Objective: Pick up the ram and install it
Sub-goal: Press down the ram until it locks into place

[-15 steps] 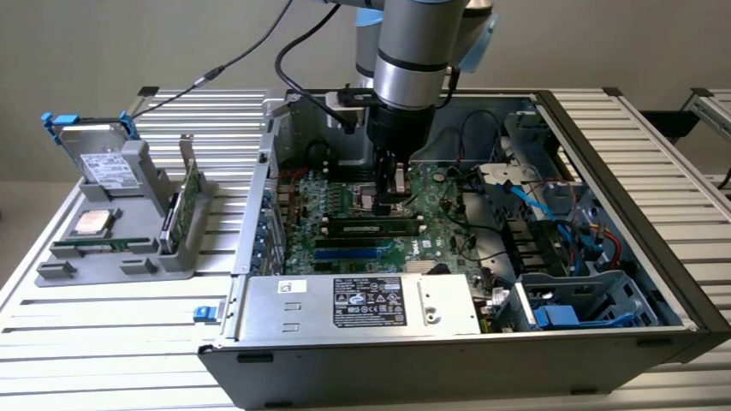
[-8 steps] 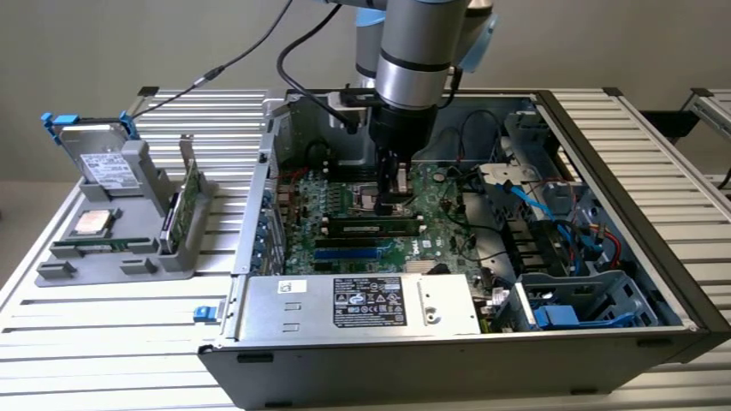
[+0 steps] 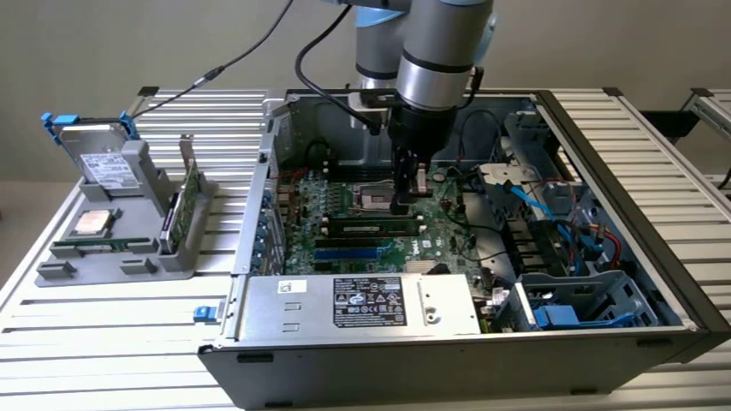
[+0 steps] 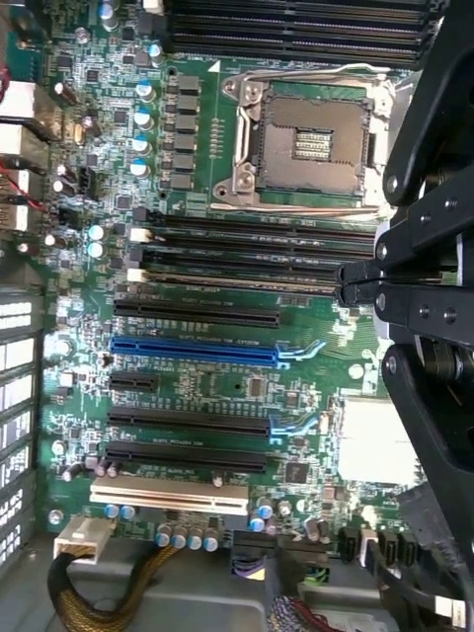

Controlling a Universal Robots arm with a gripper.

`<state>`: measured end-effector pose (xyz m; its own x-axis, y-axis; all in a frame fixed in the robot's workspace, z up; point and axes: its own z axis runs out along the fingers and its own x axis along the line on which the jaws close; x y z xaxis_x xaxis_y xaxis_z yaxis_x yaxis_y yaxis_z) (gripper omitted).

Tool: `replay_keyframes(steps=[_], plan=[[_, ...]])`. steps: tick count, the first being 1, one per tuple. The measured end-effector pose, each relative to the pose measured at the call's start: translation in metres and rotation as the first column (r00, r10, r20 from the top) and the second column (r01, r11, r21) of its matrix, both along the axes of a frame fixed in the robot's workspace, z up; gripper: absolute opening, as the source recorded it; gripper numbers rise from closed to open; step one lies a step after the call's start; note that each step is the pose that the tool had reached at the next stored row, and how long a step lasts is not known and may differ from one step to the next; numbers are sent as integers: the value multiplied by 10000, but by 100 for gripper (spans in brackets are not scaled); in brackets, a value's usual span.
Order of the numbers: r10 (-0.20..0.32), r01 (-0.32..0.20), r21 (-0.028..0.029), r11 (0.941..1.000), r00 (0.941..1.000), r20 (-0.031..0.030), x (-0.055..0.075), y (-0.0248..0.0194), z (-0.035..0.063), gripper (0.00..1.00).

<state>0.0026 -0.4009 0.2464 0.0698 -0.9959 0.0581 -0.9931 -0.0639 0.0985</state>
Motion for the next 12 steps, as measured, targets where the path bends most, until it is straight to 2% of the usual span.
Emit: replay_keyframes(steps=[6,12], plan=[[0,0,0,10000,10000,78,37,-6,-31,10],[0,0,1,10000,9999,107,37,-6,-131,10]])
